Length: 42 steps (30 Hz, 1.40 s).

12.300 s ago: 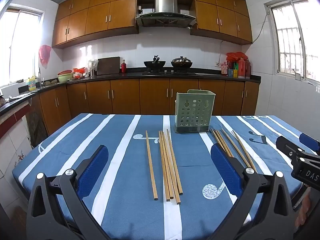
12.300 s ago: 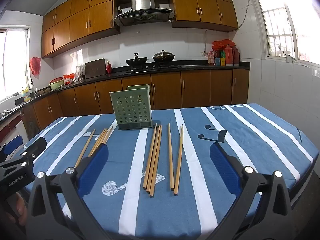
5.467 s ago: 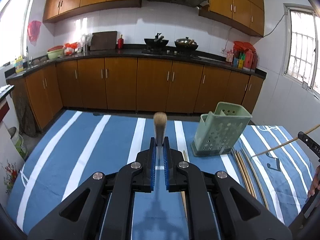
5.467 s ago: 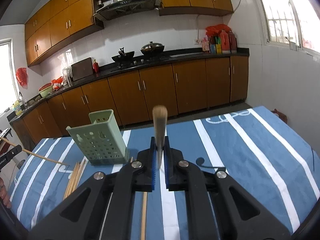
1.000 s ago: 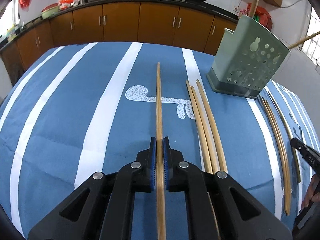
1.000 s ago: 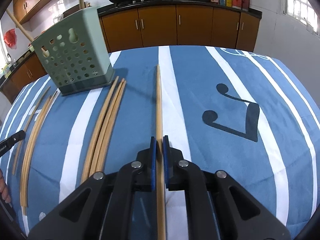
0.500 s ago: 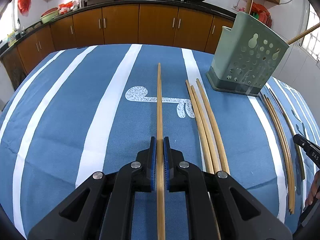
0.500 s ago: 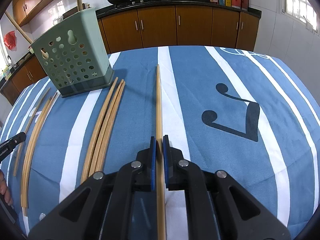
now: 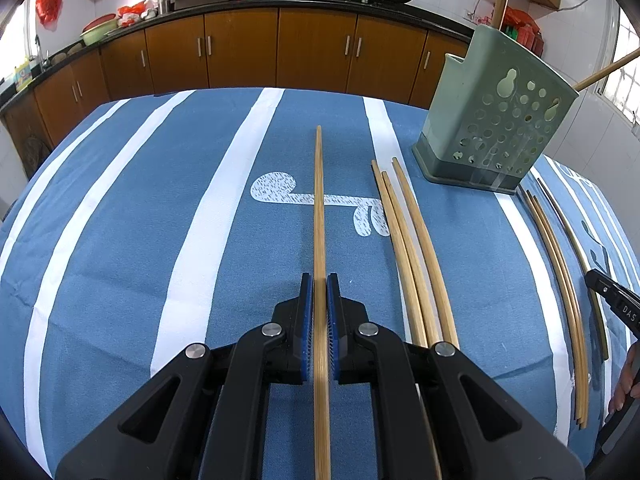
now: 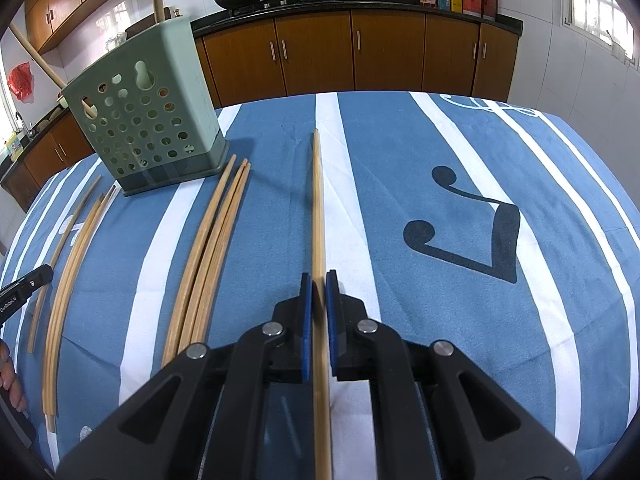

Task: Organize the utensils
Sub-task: 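Grasp another chopstick with the left tool while the right tool grasps one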

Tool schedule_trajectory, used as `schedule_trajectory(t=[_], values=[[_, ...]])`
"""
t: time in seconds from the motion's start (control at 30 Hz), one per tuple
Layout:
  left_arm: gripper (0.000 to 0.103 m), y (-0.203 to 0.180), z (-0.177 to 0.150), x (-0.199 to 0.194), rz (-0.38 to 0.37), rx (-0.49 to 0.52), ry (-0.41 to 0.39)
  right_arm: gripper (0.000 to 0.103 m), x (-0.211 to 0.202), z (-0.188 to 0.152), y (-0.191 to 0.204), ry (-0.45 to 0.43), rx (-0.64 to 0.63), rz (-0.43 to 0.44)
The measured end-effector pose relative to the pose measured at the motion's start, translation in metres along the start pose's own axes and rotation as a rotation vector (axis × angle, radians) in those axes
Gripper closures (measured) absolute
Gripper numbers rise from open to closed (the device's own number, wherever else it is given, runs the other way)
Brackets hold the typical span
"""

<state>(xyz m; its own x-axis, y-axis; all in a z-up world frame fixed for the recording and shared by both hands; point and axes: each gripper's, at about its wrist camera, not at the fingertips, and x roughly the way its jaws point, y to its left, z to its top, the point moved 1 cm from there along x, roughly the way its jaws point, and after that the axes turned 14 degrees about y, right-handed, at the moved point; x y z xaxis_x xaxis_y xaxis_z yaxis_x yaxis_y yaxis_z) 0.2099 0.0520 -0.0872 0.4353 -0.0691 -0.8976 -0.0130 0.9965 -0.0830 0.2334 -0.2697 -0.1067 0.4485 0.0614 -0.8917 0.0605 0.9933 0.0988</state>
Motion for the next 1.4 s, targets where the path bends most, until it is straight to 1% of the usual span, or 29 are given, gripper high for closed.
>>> schedule_trajectory(t=[0.63,0.77,0.87,1.07,1.17,1.27,1.4], values=[[0.095,0.003,0.001,0.000,-0.027,-0.017,-0.001,0.095,0.001,0.000,0.000,0.000,0.003,0.007],[0.095,0.001,-0.001,0.000,-0.011,-0.008,-0.001,0.094,0.000,-0.003,0.003,0.002,-0.007,-0.005],[0.094,-0.002,-0.008,-0.003,0.012,0.016,0.003,0.088,-0.004,-0.009,0.004,0.014,-0.017,0.003],[0.094,-0.002,-0.018,-0.007,0.017,0.031,0.005,0.087,-0.008,-0.019,0.004,0.005,-0.033,-0.012],[0.095,-0.003,-0.019,-0.007,0.028,0.041,0.005,0.095,-0.008,-0.018,0.002,0.007,-0.035,-0.013],[0.096,-0.002,-0.020,-0.010,0.028,0.047,0.019,0.095,-0.013,-0.018,-0.003,0.008,-0.015,0.007],[0.096,0.001,-0.021,-0.021,0.020,0.050,0.006,0.096,-0.034,-0.018,-0.007,-0.044,-0.014,0.017]])
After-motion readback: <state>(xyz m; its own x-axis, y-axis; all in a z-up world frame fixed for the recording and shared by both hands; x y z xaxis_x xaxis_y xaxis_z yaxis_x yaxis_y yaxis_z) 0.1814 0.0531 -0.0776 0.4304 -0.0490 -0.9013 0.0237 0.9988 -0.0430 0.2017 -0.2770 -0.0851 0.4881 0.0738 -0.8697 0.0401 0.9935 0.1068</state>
